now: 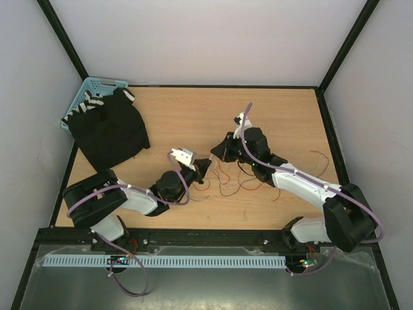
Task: Zip-tie the wires
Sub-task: Tie the cable at the center of the board.
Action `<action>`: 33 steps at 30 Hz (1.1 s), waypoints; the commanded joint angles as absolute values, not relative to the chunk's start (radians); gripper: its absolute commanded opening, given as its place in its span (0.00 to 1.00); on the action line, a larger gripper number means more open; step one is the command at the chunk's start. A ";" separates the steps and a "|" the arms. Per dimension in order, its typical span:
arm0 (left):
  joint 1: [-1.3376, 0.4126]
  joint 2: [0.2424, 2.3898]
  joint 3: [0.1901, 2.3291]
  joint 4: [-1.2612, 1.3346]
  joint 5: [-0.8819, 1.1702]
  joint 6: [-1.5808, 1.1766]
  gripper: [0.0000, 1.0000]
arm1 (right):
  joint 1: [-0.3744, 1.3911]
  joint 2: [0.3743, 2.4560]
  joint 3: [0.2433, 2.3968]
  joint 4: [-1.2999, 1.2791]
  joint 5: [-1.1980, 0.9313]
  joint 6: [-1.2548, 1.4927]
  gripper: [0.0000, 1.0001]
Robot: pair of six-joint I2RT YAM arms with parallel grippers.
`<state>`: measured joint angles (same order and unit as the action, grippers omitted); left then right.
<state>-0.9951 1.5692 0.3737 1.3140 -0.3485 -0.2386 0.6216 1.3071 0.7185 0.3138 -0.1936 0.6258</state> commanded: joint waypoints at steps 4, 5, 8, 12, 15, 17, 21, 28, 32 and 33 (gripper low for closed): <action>-1.011 1.585 0.358 1.306 -0.342 -0.272 0.00 | 0.569 1.270 0.808 0.361 -0.161 0.603 0.00; -1.010 1.583 0.357 1.306 -0.344 -0.269 0.00 | 0.566 1.271 0.818 0.357 -0.161 0.599 0.00; -1.010 1.574 0.350 1.305 -0.355 -0.261 0.00 | 0.556 1.274 0.849 0.347 -0.165 0.590 0.00; -1.010 1.555 0.335 1.303 -0.373 -0.232 0.00 | 0.545 1.276 0.883 0.340 -0.171 0.586 0.00; -1.011 1.542 0.320 1.300 -0.396 -0.221 0.00 | 0.538 1.273 0.905 0.336 -0.172 0.584 0.00; -1.012 1.532 0.310 1.297 -0.409 -0.211 0.00 | 0.533 1.276 0.924 0.335 -0.177 0.581 0.00; -1.011 1.517 0.305 1.286 -0.424 -0.188 0.00 | 0.526 1.276 0.951 0.334 -0.185 0.579 0.00; -1.012 1.542 0.319 1.280 -0.434 -0.176 0.00 | 0.516 1.255 0.986 0.335 -0.179 0.575 0.00; -1.012 1.555 0.332 1.277 -0.434 -0.176 0.00 | 0.512 1.235 0.993 0.330 -0.178 0.566 0.00; -1.011 1.557 0.336 1.275 -0.433 -0.175 0.00 | 0.512 1.231 0.989 0.330 -0.181 0.567 0.00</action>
